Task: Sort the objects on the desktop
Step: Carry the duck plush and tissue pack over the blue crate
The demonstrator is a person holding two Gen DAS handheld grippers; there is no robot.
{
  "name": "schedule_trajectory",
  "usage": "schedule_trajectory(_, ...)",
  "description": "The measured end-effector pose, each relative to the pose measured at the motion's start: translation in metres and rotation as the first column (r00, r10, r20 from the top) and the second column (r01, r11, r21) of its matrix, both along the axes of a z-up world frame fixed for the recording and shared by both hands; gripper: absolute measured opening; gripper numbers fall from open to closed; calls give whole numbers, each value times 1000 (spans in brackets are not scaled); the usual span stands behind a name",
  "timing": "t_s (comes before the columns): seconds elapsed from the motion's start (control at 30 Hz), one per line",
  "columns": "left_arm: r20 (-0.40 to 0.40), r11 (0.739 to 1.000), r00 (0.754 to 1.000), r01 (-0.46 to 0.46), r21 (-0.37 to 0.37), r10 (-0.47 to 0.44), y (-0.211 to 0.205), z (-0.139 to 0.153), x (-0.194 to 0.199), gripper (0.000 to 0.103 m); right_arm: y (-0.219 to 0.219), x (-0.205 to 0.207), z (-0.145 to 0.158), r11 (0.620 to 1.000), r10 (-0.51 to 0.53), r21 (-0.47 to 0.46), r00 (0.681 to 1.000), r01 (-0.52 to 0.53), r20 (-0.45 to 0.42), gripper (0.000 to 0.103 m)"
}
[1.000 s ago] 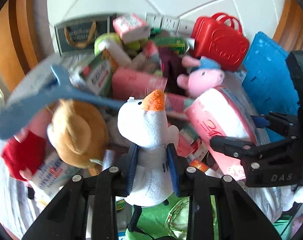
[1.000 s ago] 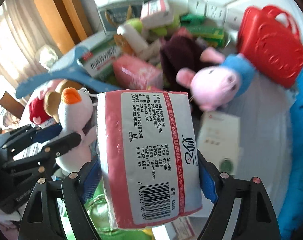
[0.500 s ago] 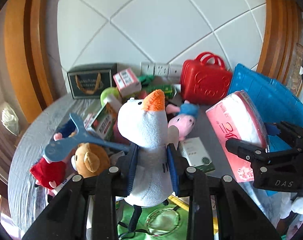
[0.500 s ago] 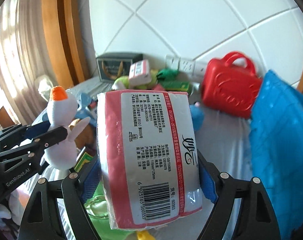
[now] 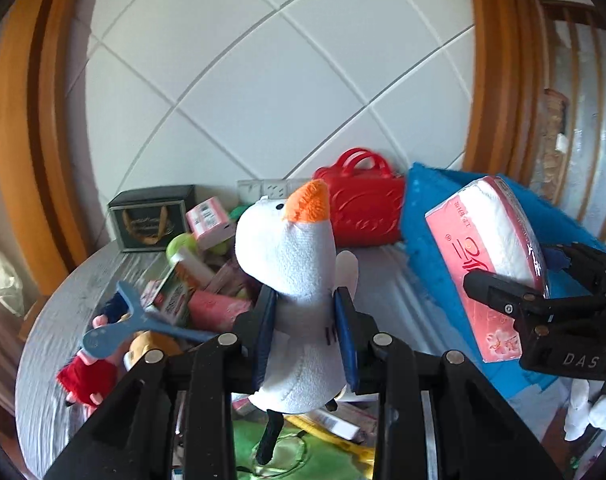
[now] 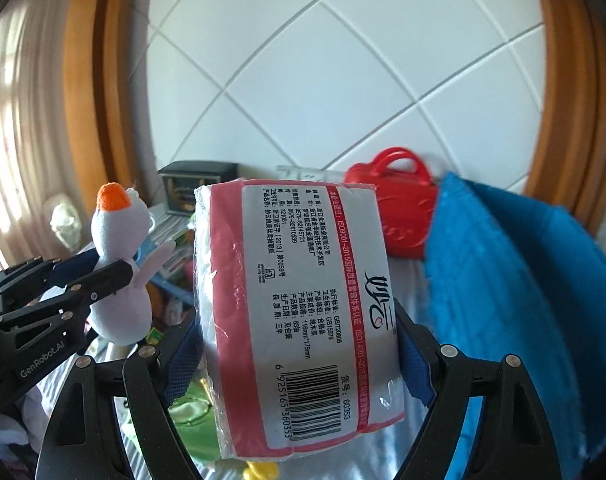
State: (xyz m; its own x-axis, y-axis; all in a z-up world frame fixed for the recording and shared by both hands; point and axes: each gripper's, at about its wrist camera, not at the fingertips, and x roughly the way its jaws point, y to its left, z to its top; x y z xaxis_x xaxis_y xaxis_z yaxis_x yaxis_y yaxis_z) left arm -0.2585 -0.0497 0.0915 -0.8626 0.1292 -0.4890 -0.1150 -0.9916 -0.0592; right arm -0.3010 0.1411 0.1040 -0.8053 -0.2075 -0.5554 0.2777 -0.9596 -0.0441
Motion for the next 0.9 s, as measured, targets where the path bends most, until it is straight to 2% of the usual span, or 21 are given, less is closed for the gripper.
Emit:
schedule_trajectory(0.13,-25,998,998,59,4,-58,8,7,8,29,9,22,12,997,-79,13,997,79,-27,84)
schedule_trajectory(0.37,-30,990,990,140,35,-139,24,3,14,29,30,44,15,983,-180,37,984,180,-19,84)
schedule_trajectory(0.63,-63,987,986,157,29,-155,46,15,15,29,64,48,32,971,-236,23,970,237,-59,84)
schedule_trajectory(0.77,-88,986,983,163,23,-161,76,25,12,29,93,47,44,967,-253,15,963,255,-90,84)
schedule_trajectory(0.9,-125,986,978,168,19,-165,124,38,7,29,138,48,55,964,-261,7,956,264,-133,84)
